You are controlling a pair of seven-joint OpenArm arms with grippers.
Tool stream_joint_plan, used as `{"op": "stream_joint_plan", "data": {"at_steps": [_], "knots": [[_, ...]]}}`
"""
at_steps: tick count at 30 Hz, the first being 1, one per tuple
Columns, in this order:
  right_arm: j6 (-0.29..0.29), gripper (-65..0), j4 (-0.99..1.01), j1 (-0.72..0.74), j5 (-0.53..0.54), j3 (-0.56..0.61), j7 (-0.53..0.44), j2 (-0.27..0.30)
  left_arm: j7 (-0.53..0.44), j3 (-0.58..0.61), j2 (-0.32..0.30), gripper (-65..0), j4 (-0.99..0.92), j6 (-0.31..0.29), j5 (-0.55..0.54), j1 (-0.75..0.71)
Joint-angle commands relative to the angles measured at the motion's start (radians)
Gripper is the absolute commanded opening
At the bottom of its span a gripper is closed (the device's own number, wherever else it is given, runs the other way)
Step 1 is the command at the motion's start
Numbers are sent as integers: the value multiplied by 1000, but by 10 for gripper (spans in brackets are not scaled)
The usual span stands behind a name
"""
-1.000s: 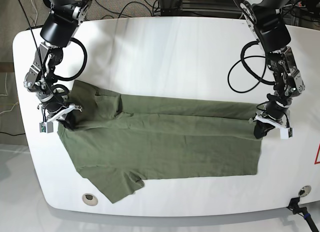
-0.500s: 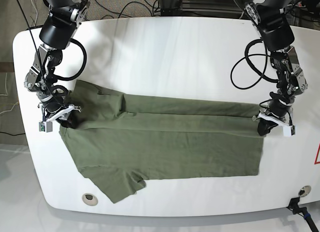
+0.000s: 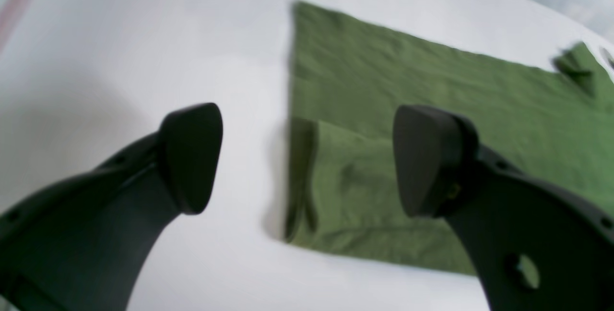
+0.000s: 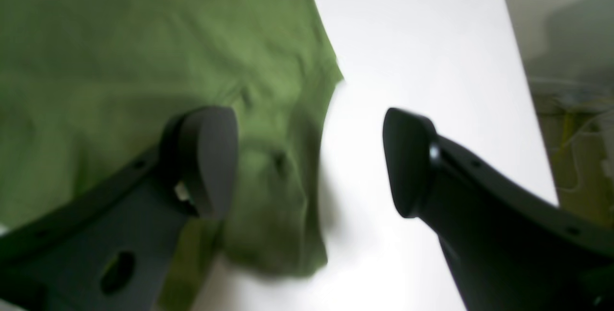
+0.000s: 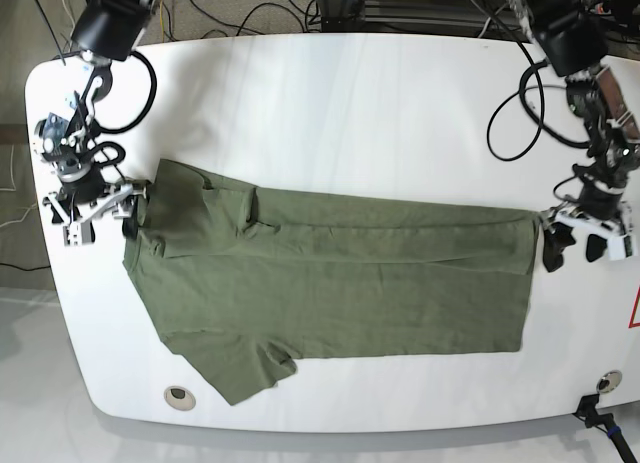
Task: Fold the T-shirt properly
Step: 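Open both grippers to release the folded edge, then grasp the folded edge again with both grippers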
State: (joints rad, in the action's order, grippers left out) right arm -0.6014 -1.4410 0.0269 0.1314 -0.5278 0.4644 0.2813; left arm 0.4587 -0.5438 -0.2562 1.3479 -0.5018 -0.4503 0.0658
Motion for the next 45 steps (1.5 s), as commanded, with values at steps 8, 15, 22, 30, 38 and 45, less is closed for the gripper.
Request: {"op": "stream_joint_plan", "data": {"at_steps": [8, 15, 22, 30, 38, 45], "knots": [[-9, -196, -89, -71, 20, -67, -29, -18, -24, -12, -15, -124, 238, -11, -23, -122], [-22, -196, -56, -74, 20, -88, -29, -27, -24, -14, -13, -124, 292, -11, -23, -182], [-22, -196, 148, -71, 20, -88, -157, -26, -24, -35, -12, -124, 293, -13, -23, -206], [-22, -197, 256, -49, 20, -84, -224, -26, -24, -35, -12, -124, 293, -13, -23, -220], [-18, -650, 257, -46, 20, -84, -226, -26, -24, -35, -13, -124, 285, -13, -23, -215], [-21, -650, 259, -46, 20, -84, -226, -26, -24, -34, -15, -124, 189, -13, -23, -205]]}}
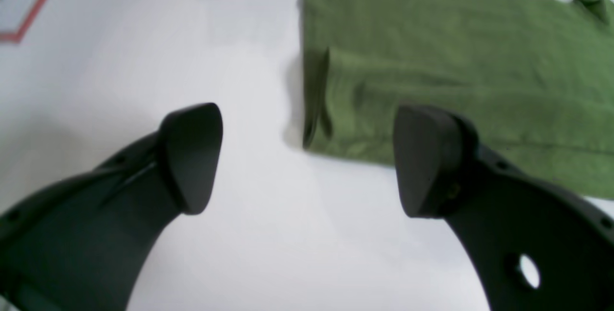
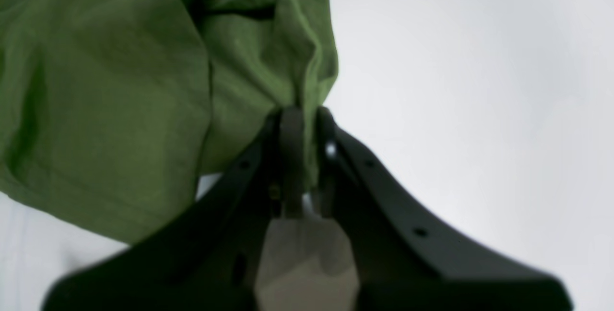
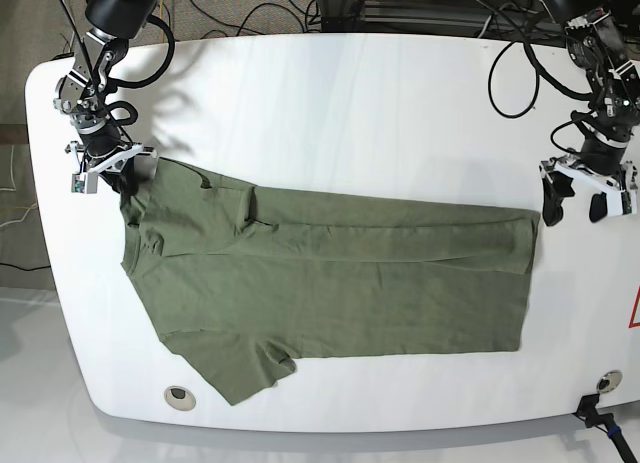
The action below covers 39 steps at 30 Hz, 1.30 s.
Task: Fold the T-shirt properly
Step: 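Grasp the folded edge again with both grippers, then drag the folded shirt toward the robot with both grippers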
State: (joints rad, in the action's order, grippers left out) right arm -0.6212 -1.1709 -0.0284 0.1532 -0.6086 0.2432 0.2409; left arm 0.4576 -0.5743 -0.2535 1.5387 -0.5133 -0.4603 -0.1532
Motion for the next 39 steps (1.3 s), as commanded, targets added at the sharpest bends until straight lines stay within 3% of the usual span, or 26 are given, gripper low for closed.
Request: {"op": "stream_joint_plan", "data": {"at_steps": [1, 7, 12, 15, 22, 31, 33, 37, 39], "knots": [[-1, -650, -11, 8, -2, -3, -5, 15, -23, -3, -17, -124, -17, -2, -13, 25], [-1, -650, -11, 8, -2, -3, -5, 13, -23, 1, -19, -122, -131, -6, -12, 82], [-1, -650, -11, 8, -2, -3, -5, 2, -23, 3, -19, -122, -266, -57, -10, 151], [-2, -650, -13, 8, -2, -1, -5, -10, -26, 30, -19, -122, -338, -57, -8, 177], [-2, -650, -13, 6, -2, -1, -5, -15, -138, 136, -20, -122, -430, -49, -7, 209], [-2, -650, -14, 6, -2, -1, -5, -15, -168, 185, -19, -126, -533, -31, 47, 257], [-2, -650, -14, 5, -2, -1, -5, -15, -201, 185, -17, -203, -571, -34, 77, 264], [-2, -650, -16, 5, -2, -1, -5, -15, -210, 185, -16, -514, -580, -31, 84, 266], [-2, -650, -16, 5, -2, -3, -5, -15, -210, 185, -16, -619, -580, -31, 84, 266]]}}
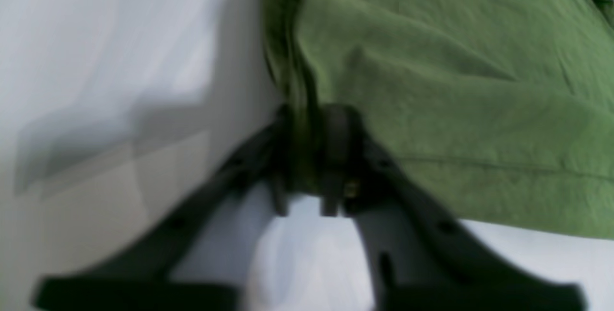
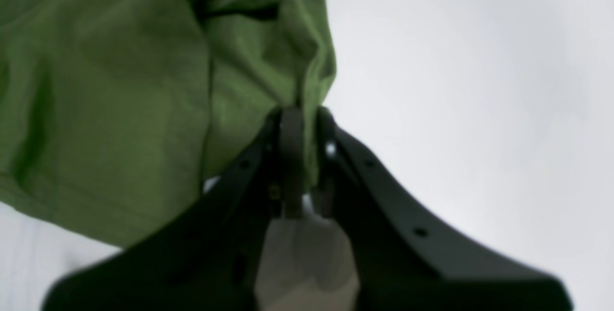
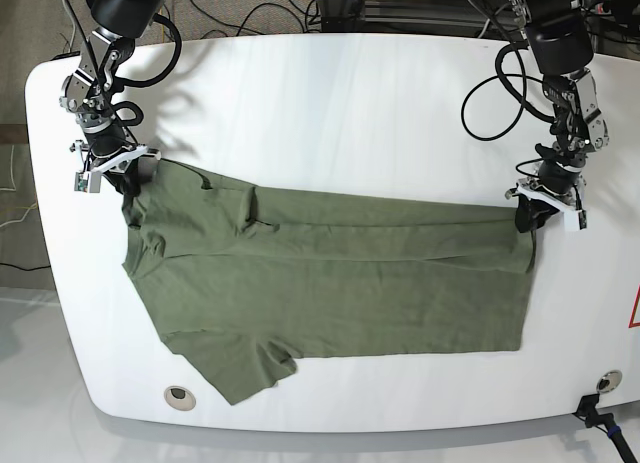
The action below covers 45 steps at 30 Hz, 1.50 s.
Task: Fold the T-shirt properly
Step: 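Drag the folded shirt toward the robot with both grippers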
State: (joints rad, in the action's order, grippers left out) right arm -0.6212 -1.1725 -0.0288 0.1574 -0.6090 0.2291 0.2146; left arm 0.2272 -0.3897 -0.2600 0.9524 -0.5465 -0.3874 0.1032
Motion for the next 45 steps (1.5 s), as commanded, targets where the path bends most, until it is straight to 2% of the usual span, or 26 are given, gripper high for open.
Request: {"op": "stream_joint_plan", "data": {"at_steps": [1, 9, 15, 17, 20, 29, 34, 45], "knots": [[-2, -650, -14, 5, -6, -2, 10, 12, 21, 1, -9, -650, 6, 3, 11, 10], [-2, -650, -14, 5, -6, -2, 10, 12, 22, 1, -9, -650, 10, -1, 11, -1], [-4, -650, -48, -33, -6, -2, 11, 13, 25, 1, -9, -650, 87, -1, 6, -95], [-4, -650, -99, -70, -6, -2, 16, 12, 48, 1, -9, -650, 144, -2, 6, -147], [-4, -650, -175, -128, -6, -5, 17, -19, 80, -2, -8, -650, 234, -2, 5, -227], [-2, -650, -335, -360, -6, -10, 17, -57, 82, -35, -11, -650, 452, -8, 5, -507], [-2, -650, -341, -457, -6, -9, 11, -74, 84, -82, -12, -650, 511, -59, 5, -624], [2, -650, -469, -621, -14, -9, 17, -106, 85, -116, -15, -650, 594, -59, 11, -779]]}}
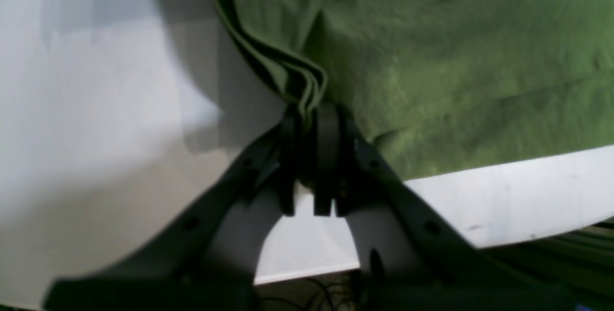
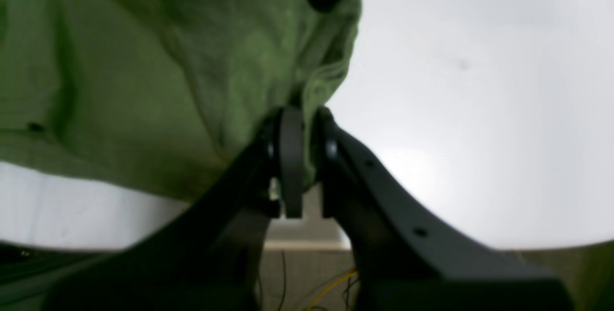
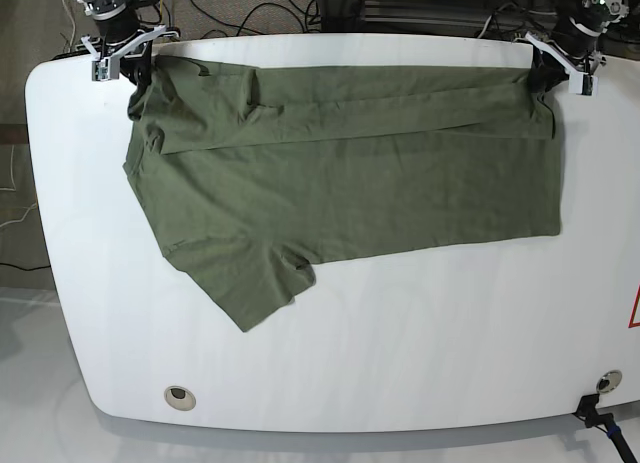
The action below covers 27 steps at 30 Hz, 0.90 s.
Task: Fold the T-shirt properly
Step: 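Drag the folded shirt toward the robot with both grippers, then open both grippers and release the shirt's folded edge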
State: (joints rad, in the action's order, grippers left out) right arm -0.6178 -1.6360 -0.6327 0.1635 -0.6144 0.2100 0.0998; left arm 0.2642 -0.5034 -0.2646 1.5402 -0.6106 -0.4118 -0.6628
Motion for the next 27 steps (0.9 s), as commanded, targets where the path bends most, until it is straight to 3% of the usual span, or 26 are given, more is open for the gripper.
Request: {"op": "stream_joint_plan", "data": {"at_steps": [1, 16, 17, 20, 22, 24, 27], "knots": [[-1, -650, -5, -20, -20, -3, 36, 8, 48, -2, -11, -650, 6, 5, 35, -18], [0, -650, 27, -43, -14, 3, 36, 8, 48, -1, -12, -650, 4, 5, 37, -36], [0, -631, 26, -43, -14, 0, 35, 8, 57, -1, -12, -626, 4, 5, 37, -36], [0, -441, 23, -43, -14, -2, 32, 8, 100, -2, -37, -301, 4, 5, 35, -33], [-3, -338, 23, -43, -14, -3, 32, 8, 100, -27, -35, -181, 7, 5, 35, -33], [-4, -267, 3, -43, -14, -3, 30, 11, 100, -57, -35, -169, 7, 5, 35, -33], [-4, -248, -43, -46, -14, -3, 35, 10, 100, -74, -37, -170, 23, 5, 31, -31]]}}
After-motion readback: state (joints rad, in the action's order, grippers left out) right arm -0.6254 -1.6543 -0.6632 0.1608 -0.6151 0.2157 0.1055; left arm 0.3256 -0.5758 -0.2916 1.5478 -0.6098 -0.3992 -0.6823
